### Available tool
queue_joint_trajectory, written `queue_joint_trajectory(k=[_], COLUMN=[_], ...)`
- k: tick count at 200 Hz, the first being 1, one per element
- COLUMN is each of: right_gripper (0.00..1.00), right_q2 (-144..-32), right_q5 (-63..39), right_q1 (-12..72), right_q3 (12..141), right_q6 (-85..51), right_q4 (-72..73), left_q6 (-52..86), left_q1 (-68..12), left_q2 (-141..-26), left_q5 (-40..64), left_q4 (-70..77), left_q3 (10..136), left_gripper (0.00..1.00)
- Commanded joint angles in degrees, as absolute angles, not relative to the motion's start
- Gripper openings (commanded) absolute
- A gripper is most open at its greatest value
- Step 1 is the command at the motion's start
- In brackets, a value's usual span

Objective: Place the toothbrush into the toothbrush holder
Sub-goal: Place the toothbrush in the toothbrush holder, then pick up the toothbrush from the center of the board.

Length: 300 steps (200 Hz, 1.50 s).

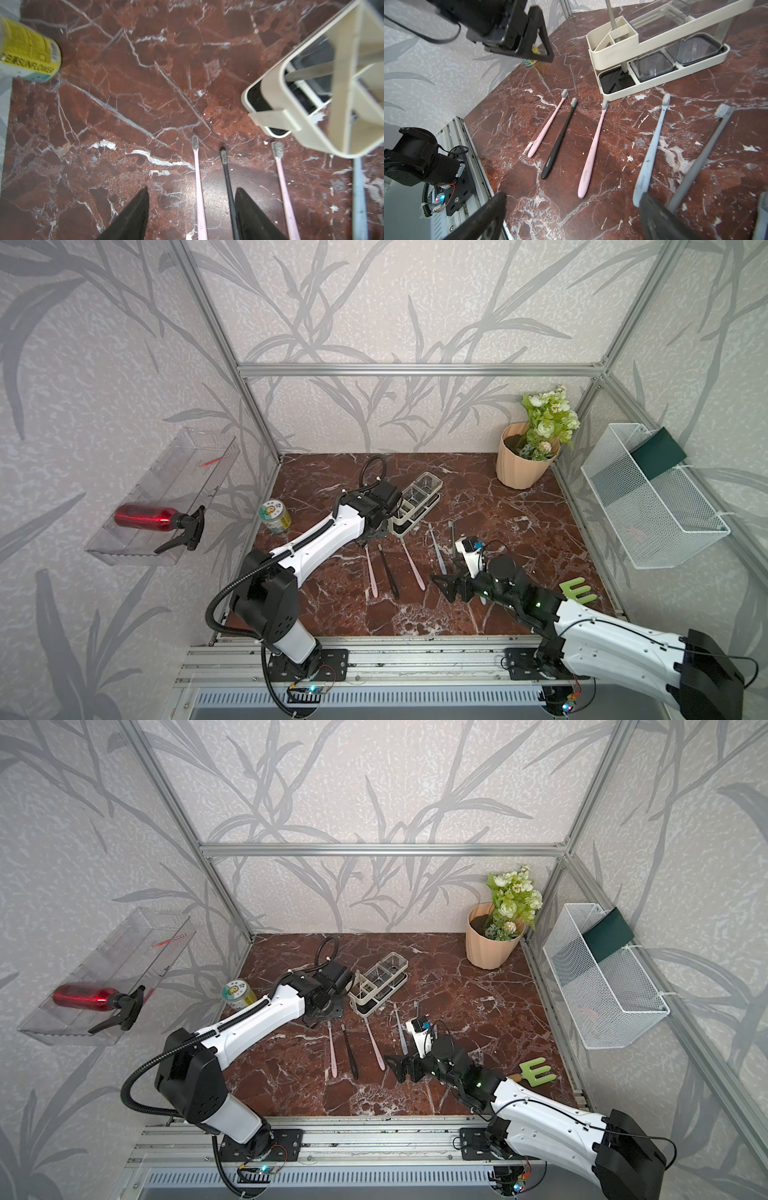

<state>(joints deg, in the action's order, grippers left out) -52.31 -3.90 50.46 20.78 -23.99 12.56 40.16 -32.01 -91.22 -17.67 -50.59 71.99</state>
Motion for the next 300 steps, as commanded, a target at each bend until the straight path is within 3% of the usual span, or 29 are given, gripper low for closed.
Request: queue_joint_trajectory(k=[1, 81, 157, 173, 300], right_gripper=[0.99, 0.99, 0.99, 0.99, 0.99], right_q2=[-52.4, -53.1, -55.1, -55.3, -56.9], right_q5=[-3.3, -3.3, -3.4, -3.5, -3.8], right_q1=[50.4, 50.4, 50.4, 50.4, 50.4], right_q3=[20.5, 20.5, 20.9, 20.9, 21.1], right_q6=[-23.7, -23.3, -23.0, -23.1, -23.3], right_q4=[13.0, 13.5, 14.3, 14.4, 15.3], left_q6=[44.0, 44.0, 44.1, 44.2, 43.9], left_q1=[-30.3, -25.9, -24.8, -24.9, -24.4], left_q2=[-88.9, -97.7, -102.6, -103.6, -106.6], left_q5=[-16.2, -10.2, -9.3, -8.8, -9.3], left_q4=[-44.1, -38.6, -35.7, -35.1, -34.4], left_q3=[68.3, 66.7, 66.3, 65.9, 64.2], left_gripper=[0.63, 0.48, 0.43, 0.37, 0.23])
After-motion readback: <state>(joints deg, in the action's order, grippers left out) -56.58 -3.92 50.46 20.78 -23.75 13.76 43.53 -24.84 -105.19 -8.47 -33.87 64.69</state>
